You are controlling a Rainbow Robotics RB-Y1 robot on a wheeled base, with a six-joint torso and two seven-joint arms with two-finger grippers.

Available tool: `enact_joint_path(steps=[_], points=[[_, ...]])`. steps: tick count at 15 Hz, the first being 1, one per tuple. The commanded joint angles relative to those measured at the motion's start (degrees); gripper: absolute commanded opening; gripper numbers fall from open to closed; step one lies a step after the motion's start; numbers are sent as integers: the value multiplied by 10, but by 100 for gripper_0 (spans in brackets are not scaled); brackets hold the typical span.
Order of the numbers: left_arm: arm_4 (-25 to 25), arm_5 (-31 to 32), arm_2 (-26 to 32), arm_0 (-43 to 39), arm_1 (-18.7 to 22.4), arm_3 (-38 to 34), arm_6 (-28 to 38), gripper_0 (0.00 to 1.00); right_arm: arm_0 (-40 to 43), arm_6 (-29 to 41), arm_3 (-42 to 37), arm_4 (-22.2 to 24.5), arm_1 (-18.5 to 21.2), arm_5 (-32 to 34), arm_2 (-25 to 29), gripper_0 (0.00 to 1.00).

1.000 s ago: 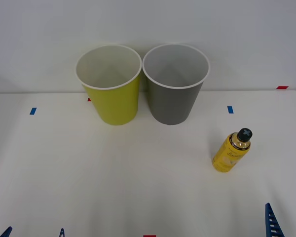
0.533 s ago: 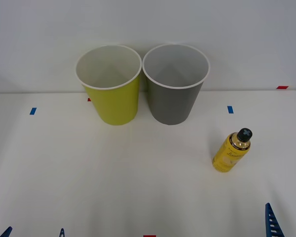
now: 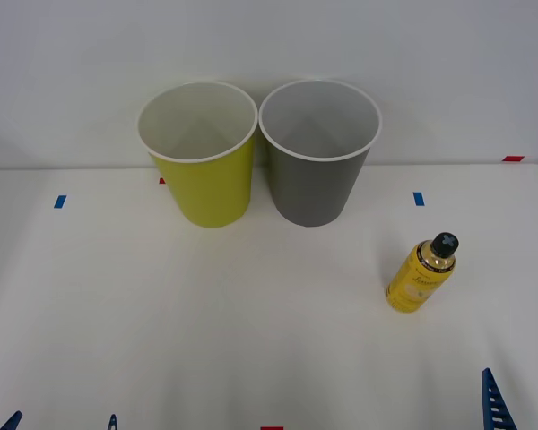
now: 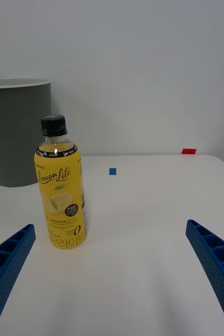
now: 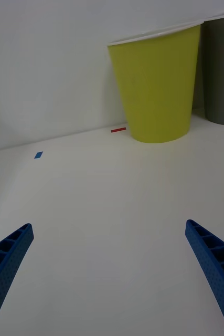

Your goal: Put cans in the gray bin and PET bottles in the light green bin.

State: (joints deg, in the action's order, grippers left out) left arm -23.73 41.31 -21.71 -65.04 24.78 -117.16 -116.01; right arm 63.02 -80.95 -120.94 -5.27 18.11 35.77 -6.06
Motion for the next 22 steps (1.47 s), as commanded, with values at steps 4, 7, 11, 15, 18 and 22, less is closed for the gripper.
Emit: enact_joint_path(steps=[4,7,11,15,18,22], points=[[0,0,0,0,0,0,0,100,0,0,0,0,0,0,0,100],[0,0,0,0,0,0,0,100,0,0,0,0,0,0,0,100],[0,0,0,0,0,0,0,100,0,0,0,0,0,0,0,100],[0,0,0,0,0,0,0,100,0,0,0,0,0,0,0,100],[0,0,0,0,0,0,0,100,0,0,0,0,0,0,0,100],[0,0,0,0,0,0,0,100,-18,-31,19,-44,-17,11,-33,100]])
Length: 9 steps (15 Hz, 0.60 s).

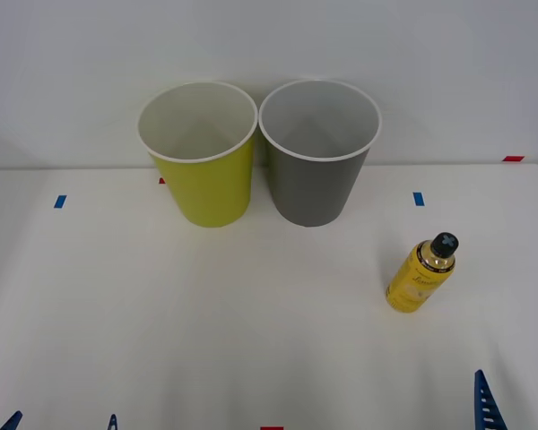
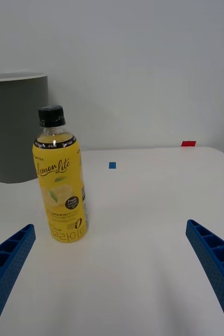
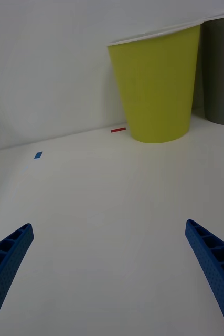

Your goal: Put cans in the gray bin and PET bottles in the light green bin.

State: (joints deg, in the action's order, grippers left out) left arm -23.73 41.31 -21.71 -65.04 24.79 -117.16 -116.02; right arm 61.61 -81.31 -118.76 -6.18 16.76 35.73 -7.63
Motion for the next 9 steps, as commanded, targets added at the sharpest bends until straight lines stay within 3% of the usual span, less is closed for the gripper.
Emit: enact_joint_path(steps=[1,3,9], points=[[0,0,0,0,0,0,0,100,-8,-65,-2,-41,-2,15,-21,100],[0,0,0,0,0,0,0,100,-22,-120,3,-51,8,15,-30,100],[0,0,0,0,0,0,0,100,-117,-123,71,-71,42,28,-75,100]])
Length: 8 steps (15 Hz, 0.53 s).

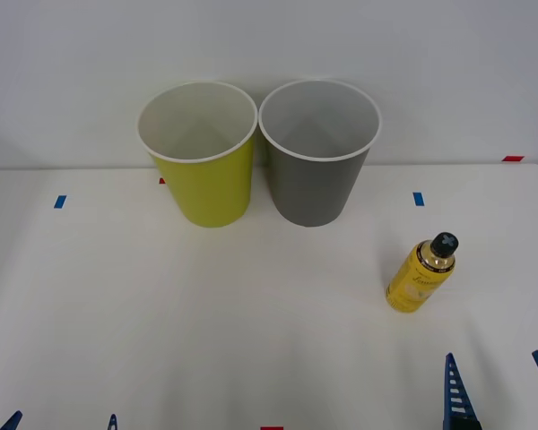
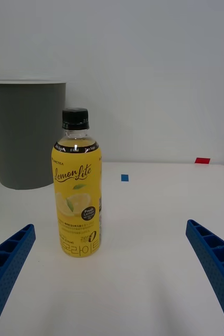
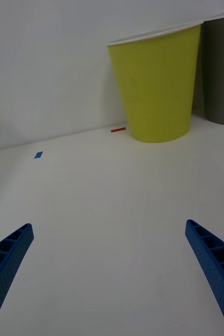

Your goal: Put cans in the gray bin and PET bottles in the light green bin.

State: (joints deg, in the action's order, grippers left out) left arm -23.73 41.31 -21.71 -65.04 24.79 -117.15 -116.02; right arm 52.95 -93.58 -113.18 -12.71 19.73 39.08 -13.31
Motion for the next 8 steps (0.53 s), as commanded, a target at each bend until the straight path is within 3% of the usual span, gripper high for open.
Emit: enact_joint_path(steps=[1,8], points=[[0,0,0,0,0,0,0,100,-45,0,24,-9,18,-6,-26,100],[0,0,0,0,0,0,0,100,-162,-4,103,-28,9,-7,-50,100]])
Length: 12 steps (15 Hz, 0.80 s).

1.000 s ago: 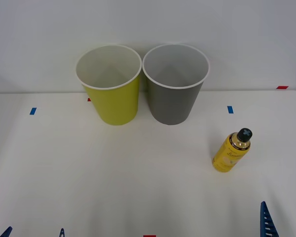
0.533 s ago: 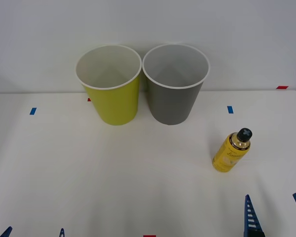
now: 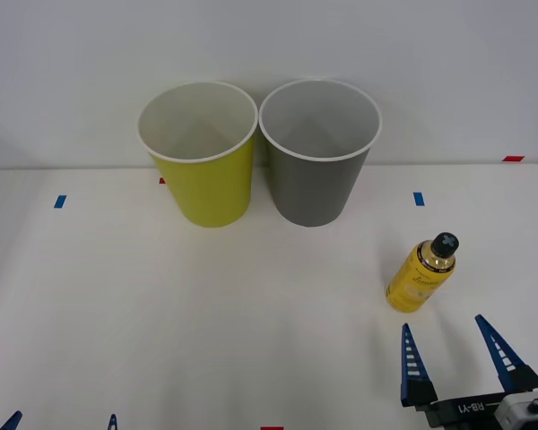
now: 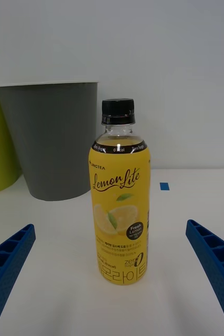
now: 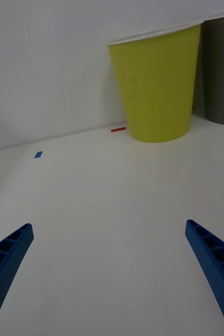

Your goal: Put cans in the gray bin and PET bottles in the light green bin.

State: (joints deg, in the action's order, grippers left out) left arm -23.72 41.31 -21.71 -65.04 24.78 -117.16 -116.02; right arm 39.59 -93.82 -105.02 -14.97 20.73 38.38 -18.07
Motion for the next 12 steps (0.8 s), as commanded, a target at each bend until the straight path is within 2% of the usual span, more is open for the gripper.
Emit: enact_joint_path(steps=[1,12], points=[[0,0,0,0,0,0,0,100,-42,-2,27,-8,-3,-9,-1,100],[0,0,0,0,0,0,0,100,-128,-18,27,-15,-46,-132,43,100]])
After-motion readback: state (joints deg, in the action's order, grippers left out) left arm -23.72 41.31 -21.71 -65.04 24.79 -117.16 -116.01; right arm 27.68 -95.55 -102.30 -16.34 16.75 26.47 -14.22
